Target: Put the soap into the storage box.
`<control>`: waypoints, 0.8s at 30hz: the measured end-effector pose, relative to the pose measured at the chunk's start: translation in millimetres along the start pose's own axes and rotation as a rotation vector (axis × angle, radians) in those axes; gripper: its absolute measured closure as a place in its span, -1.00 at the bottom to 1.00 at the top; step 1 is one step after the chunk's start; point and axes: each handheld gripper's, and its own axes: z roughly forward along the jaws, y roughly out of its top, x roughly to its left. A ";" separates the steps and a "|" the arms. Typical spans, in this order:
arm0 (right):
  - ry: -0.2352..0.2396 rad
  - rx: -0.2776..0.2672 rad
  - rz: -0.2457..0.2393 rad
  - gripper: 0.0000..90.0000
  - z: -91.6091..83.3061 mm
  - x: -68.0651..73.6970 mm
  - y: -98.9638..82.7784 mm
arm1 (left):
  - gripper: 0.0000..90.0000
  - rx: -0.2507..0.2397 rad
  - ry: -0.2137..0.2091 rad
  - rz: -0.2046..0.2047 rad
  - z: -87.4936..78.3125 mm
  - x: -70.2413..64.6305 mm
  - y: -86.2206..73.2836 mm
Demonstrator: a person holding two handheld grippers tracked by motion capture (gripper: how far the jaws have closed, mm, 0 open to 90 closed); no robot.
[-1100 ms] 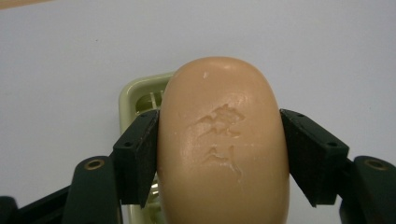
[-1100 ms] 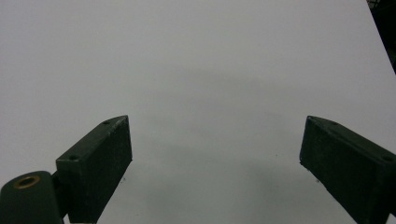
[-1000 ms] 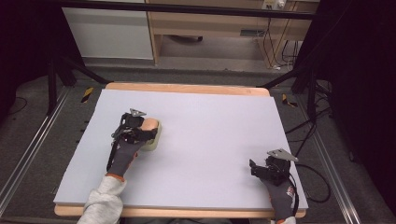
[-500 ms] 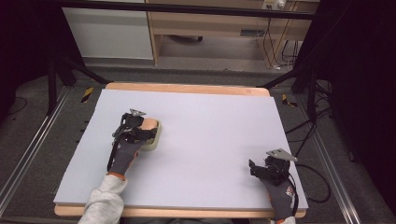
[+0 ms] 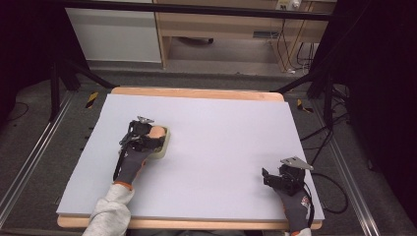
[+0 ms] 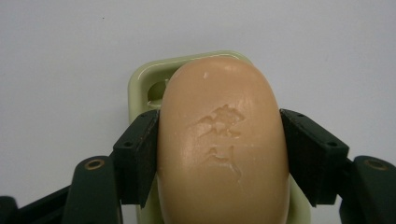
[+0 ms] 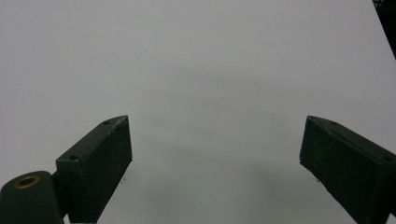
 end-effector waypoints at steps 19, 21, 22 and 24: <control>0.001 0.001 0.002 -0.79 0.1 0.1 0.0 | -0.30 0.013 0.005 0.001 6.2 -1.0 -2.2; 0.001 0.001 0.003 -0.79 0.1 0.2 0.0 | -0.30 0.014 0.004 0.000 6.3 -0.7 -2.3; 0.000 0.002 0.003 -0.79 0.1 0.4 0.0 | -0.30 0.014 0.005 0.000 6.4 -0.5 -2.4; 0.000 0.001 0.003 -0.79 0.2 0.4 0.0 | -0.30 0.014 0.006 -0.004 7.0 -0.1 -2.6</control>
